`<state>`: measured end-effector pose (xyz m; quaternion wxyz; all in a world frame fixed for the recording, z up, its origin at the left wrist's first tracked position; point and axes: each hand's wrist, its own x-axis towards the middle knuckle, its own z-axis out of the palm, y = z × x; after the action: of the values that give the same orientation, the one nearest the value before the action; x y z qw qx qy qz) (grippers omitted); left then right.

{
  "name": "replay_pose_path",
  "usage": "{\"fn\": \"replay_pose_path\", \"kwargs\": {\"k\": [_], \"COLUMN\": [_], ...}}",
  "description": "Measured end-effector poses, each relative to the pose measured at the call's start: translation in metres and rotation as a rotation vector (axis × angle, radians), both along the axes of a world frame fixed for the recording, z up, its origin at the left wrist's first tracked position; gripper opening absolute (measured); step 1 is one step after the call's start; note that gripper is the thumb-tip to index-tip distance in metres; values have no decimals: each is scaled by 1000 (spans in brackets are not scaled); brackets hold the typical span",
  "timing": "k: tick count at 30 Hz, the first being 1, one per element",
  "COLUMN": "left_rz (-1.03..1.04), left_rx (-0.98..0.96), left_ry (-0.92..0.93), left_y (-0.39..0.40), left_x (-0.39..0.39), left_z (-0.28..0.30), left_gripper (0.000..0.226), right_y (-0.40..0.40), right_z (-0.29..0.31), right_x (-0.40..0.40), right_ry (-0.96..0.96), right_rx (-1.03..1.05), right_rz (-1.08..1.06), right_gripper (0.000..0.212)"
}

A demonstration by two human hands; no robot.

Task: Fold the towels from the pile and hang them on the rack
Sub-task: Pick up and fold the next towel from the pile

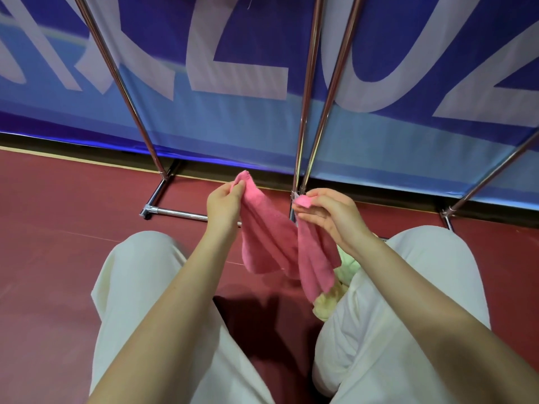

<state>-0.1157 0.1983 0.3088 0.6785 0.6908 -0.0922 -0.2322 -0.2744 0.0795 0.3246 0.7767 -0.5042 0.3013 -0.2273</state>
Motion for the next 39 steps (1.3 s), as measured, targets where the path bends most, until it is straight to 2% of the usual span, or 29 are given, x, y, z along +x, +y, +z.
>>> {"fn": "replay_pose_path", "kwargs": {"k": [3,7,11,15,17,19,21,25,29,32,36,39], "left_rz": [-19,-14,90,140,124,81,52,-5,-33,-55,-91,-74], "left_rx": [11,-31,-83,-153,-170,-161,-145,-155,-169,-226,-321,-345], "left_ry": [-37,9,88,106,111,103,87,72,109,154,207,201], "left_y": [-8,-15,-18,-20,-22,-24,-25,-27,-29,-33,-37,-40], "left_x": [-12,-16,-14,-10,-12,-17,-21,-26,-38,-47,-57,-60], "left_z": [2,2,6,5,5,6,4,0,-1,1,1,0], "left_gripper": [27,36,19,35,30,19,26,24,32,26,36,32], "right_y": [4,5,-1,-6,-8,-8,-5,0,1,6,10,9], "right_z": [-2,-2,1,-5,-7,-7,-6,-4,0,2,2,2], "right_x": [8,23,27,27,28,30,31,34,37,40,46,51], "right_ry": [29,79,150,178,202,219,218,168,114,73,60,88], "right_rx": [-124,-301,-515,-738,-812,-802,-782,-807,-680,-602,-502,-518], "right_rz": [95,52,-29,-69,-46,-5,18,-36,-116,-129,-138,-157], "right_gripper": [23,22,25,24,23,18,17,17,16,13,4,6]}}
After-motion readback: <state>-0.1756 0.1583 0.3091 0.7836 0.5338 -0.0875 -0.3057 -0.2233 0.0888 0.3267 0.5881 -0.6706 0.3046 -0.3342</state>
